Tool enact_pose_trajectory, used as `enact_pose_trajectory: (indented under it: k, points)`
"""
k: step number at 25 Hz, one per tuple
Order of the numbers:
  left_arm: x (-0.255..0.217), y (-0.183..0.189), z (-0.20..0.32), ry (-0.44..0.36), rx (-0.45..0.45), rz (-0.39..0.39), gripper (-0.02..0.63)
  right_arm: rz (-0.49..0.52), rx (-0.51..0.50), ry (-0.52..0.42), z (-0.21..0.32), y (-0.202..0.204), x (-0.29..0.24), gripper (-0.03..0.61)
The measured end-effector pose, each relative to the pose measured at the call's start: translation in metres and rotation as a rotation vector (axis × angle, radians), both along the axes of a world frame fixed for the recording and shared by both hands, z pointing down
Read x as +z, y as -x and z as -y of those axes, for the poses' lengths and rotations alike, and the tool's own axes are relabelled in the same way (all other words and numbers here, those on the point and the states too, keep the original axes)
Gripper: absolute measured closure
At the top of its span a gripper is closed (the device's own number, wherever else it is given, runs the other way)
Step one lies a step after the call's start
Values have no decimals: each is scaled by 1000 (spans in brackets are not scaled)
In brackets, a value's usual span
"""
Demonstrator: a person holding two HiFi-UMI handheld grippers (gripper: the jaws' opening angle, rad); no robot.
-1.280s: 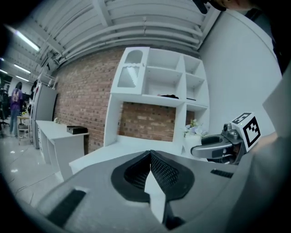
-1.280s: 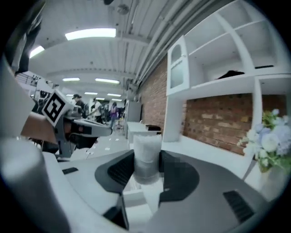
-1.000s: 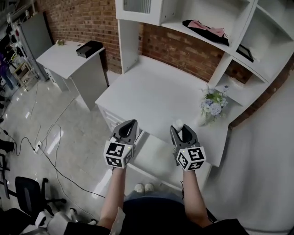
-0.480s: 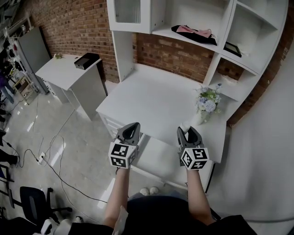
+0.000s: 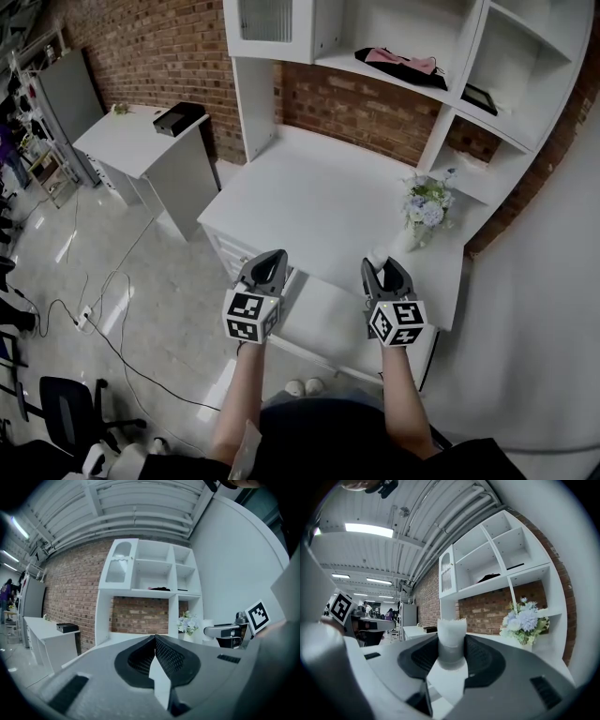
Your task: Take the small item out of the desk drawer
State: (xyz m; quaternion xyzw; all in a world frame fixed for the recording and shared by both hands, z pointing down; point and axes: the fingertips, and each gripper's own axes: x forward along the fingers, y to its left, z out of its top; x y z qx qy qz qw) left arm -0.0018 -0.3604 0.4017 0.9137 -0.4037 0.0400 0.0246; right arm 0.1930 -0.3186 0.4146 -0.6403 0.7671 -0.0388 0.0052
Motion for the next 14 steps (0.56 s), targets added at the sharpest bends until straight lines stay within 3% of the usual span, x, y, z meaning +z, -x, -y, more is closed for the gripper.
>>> enact_pose_trajectory:
  k: [14]
  points:
    - [6,-1,7,20,-1,-6,605,-8,14,16,3,-4,5,420]
